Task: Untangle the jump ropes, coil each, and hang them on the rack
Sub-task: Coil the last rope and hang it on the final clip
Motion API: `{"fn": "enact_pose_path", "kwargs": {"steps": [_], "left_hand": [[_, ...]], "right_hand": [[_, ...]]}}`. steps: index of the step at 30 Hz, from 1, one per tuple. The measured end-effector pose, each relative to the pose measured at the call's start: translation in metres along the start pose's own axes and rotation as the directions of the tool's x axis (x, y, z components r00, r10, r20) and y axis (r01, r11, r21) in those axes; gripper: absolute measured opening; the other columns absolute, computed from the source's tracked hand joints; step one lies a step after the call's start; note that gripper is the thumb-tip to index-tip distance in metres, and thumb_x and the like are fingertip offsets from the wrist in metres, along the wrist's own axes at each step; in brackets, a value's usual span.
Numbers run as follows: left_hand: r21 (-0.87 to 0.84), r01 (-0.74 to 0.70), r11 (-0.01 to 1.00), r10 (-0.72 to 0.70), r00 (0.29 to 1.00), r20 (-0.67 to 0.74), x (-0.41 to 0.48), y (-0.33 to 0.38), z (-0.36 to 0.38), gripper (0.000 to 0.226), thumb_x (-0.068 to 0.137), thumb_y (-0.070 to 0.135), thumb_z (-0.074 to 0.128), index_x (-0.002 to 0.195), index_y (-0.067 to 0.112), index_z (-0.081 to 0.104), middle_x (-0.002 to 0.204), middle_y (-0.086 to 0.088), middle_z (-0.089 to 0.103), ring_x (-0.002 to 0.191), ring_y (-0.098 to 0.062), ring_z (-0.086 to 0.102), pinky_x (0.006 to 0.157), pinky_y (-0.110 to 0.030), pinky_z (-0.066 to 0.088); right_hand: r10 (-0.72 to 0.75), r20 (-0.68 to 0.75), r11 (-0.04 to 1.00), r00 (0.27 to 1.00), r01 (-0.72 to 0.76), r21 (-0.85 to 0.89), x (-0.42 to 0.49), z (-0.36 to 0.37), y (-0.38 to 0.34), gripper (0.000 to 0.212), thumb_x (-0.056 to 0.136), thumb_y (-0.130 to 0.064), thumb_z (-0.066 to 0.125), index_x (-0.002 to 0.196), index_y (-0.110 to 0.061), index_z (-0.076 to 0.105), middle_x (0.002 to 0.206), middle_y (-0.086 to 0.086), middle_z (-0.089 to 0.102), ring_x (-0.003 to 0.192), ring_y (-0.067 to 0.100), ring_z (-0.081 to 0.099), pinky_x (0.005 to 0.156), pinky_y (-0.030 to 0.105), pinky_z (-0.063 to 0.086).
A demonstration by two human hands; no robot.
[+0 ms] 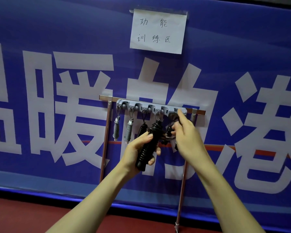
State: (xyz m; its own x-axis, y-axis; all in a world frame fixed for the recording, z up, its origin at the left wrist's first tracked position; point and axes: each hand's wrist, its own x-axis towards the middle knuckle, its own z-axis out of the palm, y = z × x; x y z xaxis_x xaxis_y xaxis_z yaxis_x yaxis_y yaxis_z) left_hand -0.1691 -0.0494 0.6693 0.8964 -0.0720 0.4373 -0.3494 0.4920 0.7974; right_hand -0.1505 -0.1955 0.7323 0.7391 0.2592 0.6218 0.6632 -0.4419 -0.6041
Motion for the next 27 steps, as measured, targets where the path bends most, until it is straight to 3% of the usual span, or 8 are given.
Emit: {"fn": "enact_pose_path", "kwargs": {"steps": [1, 3, 7, 10, 14, 17, 21, 27], "left_hand": [[-0.011, -0.003, 1.0, 0.003, 1.0, -0.002, 0.0, -0.001, -0.002, 0.042, 0.082, 0.023, 0.052, 0.119, 0.003, 0.054, 0.106, -0.017, 0.058, 0.058, -0.017, 0.056, 0.034, -0.02, 0.034], [-0.014, -0.011, 1.0, 0.011, 1.0, 0.002, 0.0, -0.001, -0.004, 0.042, 0.083, 0.023, 0.051, 0.12, 0.003, 0.056, 0.11, -0.019, 0.057, 0.059, -0.017, 0.056, 0.035, -0.02, 0.034], [0.013, -0.009, 1.0, 0.008, 1.0, 0.019, -0.001, -0.002, -0.007, 0.043, 0.083, 0.023, 0.052, 0.121, 0.006, 0.058, 0.11, -0.021, 0.053, 0.06, -0.018, 0.056, 0.035, -0.021, 0.036], [-0.015, -0.006, 1.0, 0.006, 0.999, 0.052, -0.002, 0.0, -0.011, 0.039, 0.077, 0.024, 0.061, 0.113, 0.012, 0.066, 0.106, -0.02, 0.05, 0.059, -0.019, 0.057, 0.034, -0.021, 0.036], [-0.045, -0.012, 0.999, 0.018, 0.991, 0.135, -0.004, 0.006, -0.016, 0.051, 0.073, 0.024, 0.066, 0.124, 0.024, 0.062, 0.101, -0.017, 0.061, 0.056, -0.021, 0.056, 0.034, -0.02, 0.038], [-0.081, -0.016, 0.997, 0.03, 0.984, 0.177, -0.003, 0.007, -0.018, 0.069, 0.069, 0.029, 0.079, 0.133, 0.024, 0.054, 0.11, -0.018, 0.063, 0.055, -0.021, 0.055, 0.035, -0.02, 0.04], [-0.042, -0.016, 0.999, 0.024, 0.98, 0.197, -0.003, 0.009, -0.02, 0.066, 0.07, 0.033, 0.079, 0.131, 0.022, 0.057, 0.113, -0.024, 0.057, 0.057, -0.021, 0.056, 0.036, -0.02, 0.04], [-0.002, -0.035, 0.999, 0.034, 0.971, 0.235, -0.003, 0.014, -0.019, 0.064, 0.075, 0.033, 0.074, 0.133, 0.017, 0.053, 0.115, -0.02, 0.062, 0.058, -0.02, 0.056, 0.037, -0.02, 0.04]], "right_hand": [[-0.068, 0.021, 0.991, 0.997, 0.07, -0.118, -0.004, 0.0, 0.0, 0.049, 0.105, -0.023, 0.031, 0.153, -0.025, 0.02, 0.111, 0.004, 0.048, 0.097, 0.013, 0.049, 0.081, 0.023, 0.037], [-0.079, 0.108, 0.984, 0.991, 0.095, -0.149, -0.008, 0.0, 0.0, 0.047, 0.105, -0.027, 0.029, 0.152, -0.024, 0.023, 0.111, -0.001, 0.042, 0.102, 0.01, 0.044, 0.082, 0.017, 0.03], [-0.017, 0.159, 0.986, 0.987, -0.009, 0.164, -0.011, -0.007, -0.006, 0.032, 0.104, -0.023, 0.039, 0.128, -0.031, 0.058, 0.098, -0.006, 0.059, 0.098, 0.011, 0.056, 0.094, 0.031, 0.044], [0.059, 0.302, 0.738, 0.951, -0.246, 0.629, -0.009, -0.019, -0.01, 0.021, 0.093, -0.012, 0.054, 0.104, -0.021, 0.07, 0.083, -0.004, 0.071, 0.079, 0.01, 0.061, 0.083, 0.026, 0.049], [0.144, 0.388, 0.488, 0.91, -0.406, 0.772, -0.004, -0.028, -0.006, 0.028, 0.073, -0.012, 0.065, 0.1, -0.004, 0.067, 0.078, 0.007, 0.071, 0.066, 0.013, 0.067, 0.069, 0.025, 0.057], [0.212, 0.365, 0.538, 0.907, -0.42, 0.731, -0.003, -0.027, -0.001, 0.018, 0.071, -0.009, 0.068, 0.088, -0.003, 0.067, 0.074, 0.009, 0.07, 0.063, 0.015, 0.067, 0.061, 0.024, 0.058], [0.191, 0.308, 0.719, 0.932, -0.347, 0.603, -0.001, -0.026, -0.001, 0.008, 0.082, -0.003, 0.067, 0.089, 0.001, 0.068, 0.074, 0.01, 0.07, 0.064, 0.017, 0.067, 0.058, 0.023, 0.056], [0.167, 0.328, 0.723, 0.93, -0.341, 0.601, 0.001, -0.027, -0.002, 0.007, 0.085, -0.005, 0.066, 0.087, 0.0, 0.068, 0.071, 0.009, 0.068, 0.06, 0.014, 0.065, 0.056, 0.02, 0.054]]}}
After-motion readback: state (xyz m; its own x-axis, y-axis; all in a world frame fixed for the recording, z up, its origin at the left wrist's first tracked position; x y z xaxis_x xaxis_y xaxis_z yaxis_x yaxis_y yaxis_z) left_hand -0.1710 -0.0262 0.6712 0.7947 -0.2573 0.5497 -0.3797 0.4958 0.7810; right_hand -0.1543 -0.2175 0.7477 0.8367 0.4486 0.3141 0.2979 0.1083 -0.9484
